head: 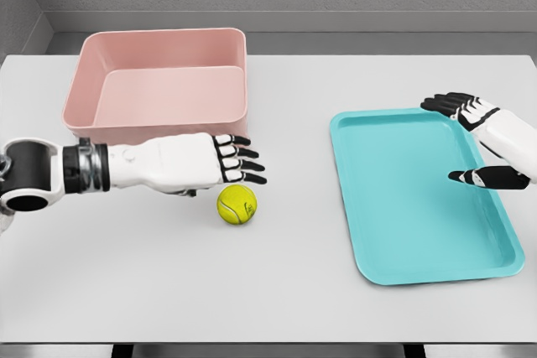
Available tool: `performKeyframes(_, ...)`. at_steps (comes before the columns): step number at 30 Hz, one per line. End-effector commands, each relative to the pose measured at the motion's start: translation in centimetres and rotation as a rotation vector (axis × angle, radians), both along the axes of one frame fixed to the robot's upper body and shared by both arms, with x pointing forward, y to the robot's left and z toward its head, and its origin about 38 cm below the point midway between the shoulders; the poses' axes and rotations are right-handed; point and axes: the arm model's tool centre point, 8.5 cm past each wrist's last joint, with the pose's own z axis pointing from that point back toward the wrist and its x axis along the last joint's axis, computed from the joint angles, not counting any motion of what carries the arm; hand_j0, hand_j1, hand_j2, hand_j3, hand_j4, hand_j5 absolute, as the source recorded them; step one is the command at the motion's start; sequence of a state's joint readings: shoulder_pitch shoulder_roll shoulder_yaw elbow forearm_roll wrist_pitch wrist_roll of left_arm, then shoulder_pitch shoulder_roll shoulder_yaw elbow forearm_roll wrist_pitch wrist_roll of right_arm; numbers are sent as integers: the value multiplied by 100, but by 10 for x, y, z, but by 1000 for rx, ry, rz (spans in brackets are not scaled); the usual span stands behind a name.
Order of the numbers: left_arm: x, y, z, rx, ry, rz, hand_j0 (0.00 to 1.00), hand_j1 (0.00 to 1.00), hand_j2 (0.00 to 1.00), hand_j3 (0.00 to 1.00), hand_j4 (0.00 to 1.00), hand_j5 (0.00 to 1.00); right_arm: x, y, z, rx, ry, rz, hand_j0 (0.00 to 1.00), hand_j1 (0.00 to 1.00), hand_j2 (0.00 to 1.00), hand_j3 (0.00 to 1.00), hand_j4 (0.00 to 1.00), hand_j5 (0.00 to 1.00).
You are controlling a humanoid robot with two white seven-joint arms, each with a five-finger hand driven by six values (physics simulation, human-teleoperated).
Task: Put the tennis from the blue tray into the pink basket with both arms
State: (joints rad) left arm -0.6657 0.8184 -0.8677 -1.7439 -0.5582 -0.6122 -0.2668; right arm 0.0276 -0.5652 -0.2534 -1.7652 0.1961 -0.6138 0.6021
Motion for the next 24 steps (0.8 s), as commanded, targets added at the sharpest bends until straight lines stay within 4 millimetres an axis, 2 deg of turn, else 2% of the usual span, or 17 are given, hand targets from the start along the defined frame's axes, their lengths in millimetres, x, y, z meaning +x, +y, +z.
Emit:
performKeyframes(1,-2,-6,-2,-34,37,-9,100,100,100,100,100,100,0,1,0,20,-1,0,100,100,100,100,100,100)
performKeyframes(8,-1,-4,-9,-61,101,3,100,100,100,100,100,100,0,2,0,40,-1,7,100,100,100,100,100,100)
performKeyframes(16,-6,-5,-29,-35,156,-3,100,100,100,100,100,100,0,2,1,42,-1,7,100,100,100,100,100,100)
performKeyframes(24,2,-13,-40,-39,177,9,100,100,100,100,100,100,0,2,0,43,-1,7,100,100,100,100,100,100)
